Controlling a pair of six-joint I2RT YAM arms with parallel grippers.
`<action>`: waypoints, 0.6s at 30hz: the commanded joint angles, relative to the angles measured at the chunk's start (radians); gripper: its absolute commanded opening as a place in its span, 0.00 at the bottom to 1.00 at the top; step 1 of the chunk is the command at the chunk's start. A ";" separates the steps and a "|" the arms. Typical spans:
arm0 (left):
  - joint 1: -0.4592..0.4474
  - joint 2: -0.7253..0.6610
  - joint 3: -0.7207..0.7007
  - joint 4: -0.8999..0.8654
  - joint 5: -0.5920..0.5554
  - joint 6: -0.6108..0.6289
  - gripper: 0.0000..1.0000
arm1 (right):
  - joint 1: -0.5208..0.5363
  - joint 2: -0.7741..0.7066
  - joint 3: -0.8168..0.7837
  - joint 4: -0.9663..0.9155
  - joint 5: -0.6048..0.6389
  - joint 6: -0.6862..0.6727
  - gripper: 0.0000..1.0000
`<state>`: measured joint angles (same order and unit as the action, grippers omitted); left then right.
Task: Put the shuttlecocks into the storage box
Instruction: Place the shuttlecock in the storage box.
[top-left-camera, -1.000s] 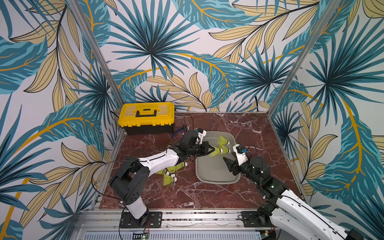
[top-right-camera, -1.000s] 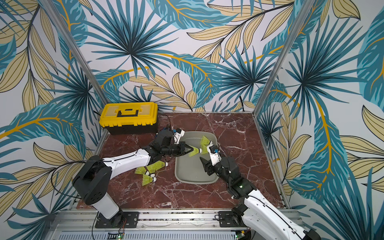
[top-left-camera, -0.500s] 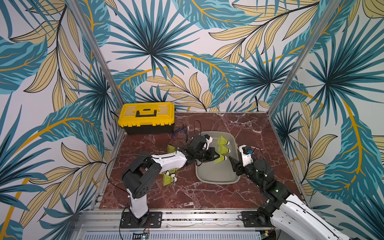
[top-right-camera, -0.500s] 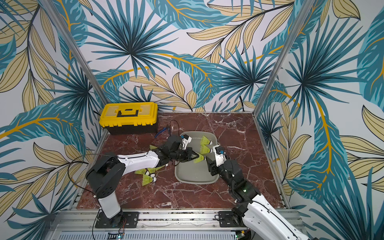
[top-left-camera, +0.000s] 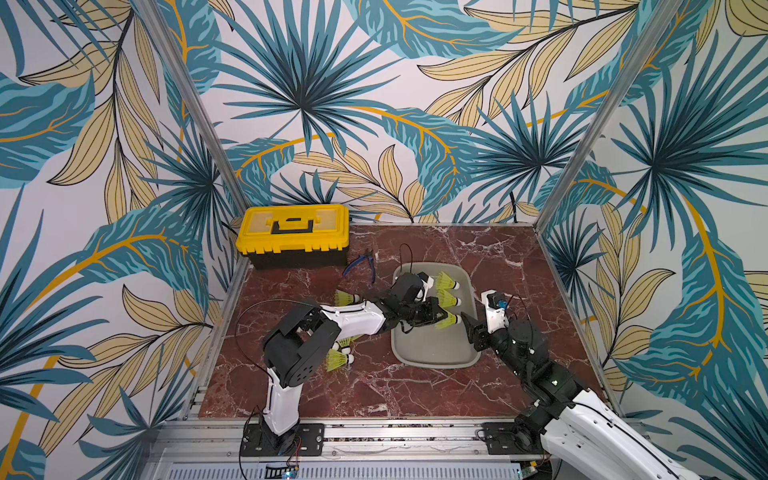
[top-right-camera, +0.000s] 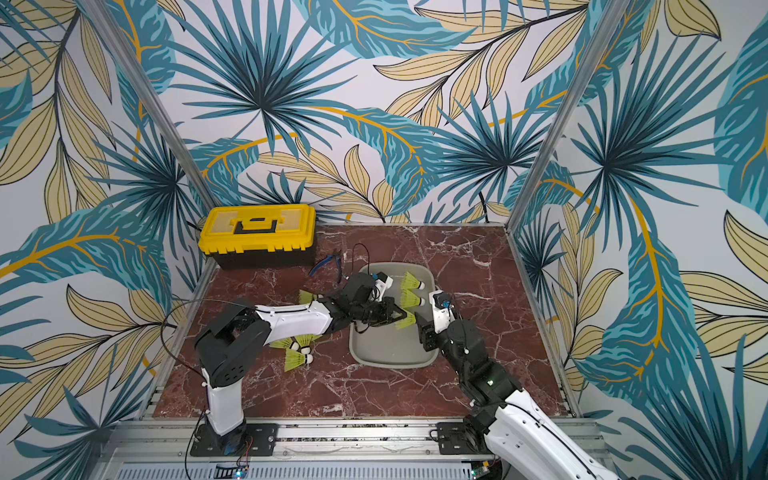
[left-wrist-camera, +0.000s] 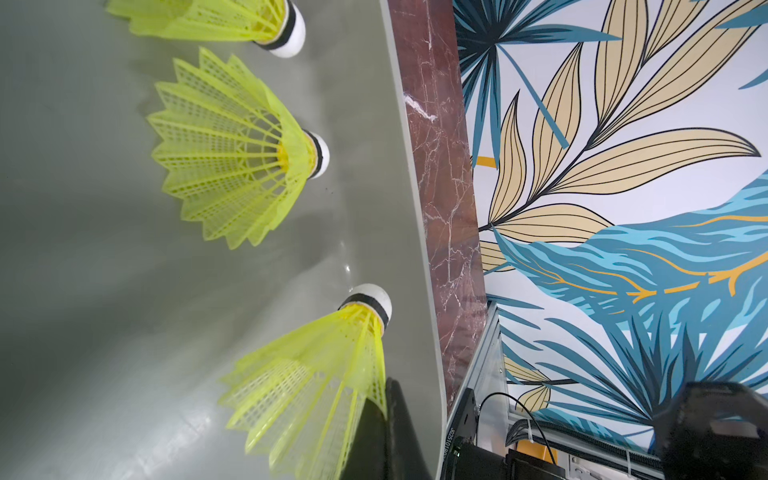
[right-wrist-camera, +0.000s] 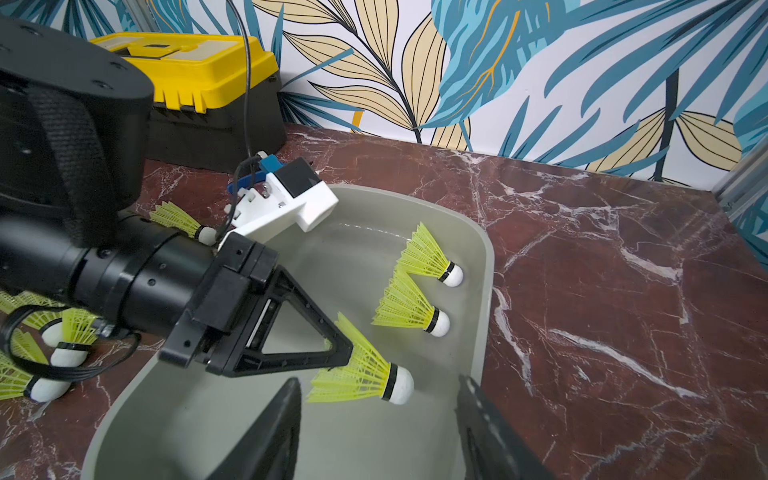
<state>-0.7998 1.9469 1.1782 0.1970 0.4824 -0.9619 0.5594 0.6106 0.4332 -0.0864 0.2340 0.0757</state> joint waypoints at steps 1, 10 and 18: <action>0.000 0.018 0.057 0.006 0.002 0.007 0.00 | 0.005 -0.013 -0.014 -0.019 0.021 0.013 0.60; 0.000 0.063 0.104 -0.023 0.001 0.022 0.00 | 0.004 -0.018 -0.014 -0.030 0.029 0.006 0.60; 0.001 0.089 0.126 -0.037 -0.003 0.028 0.00 | 0.004 -0.024 -0.014 -0.038 0.038 0.002 0.60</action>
<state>-0.7994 2.0232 1.2610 0.1791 0.4824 -0.9531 0.5594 0.5999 0.4332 -0.1078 0.2546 0.0750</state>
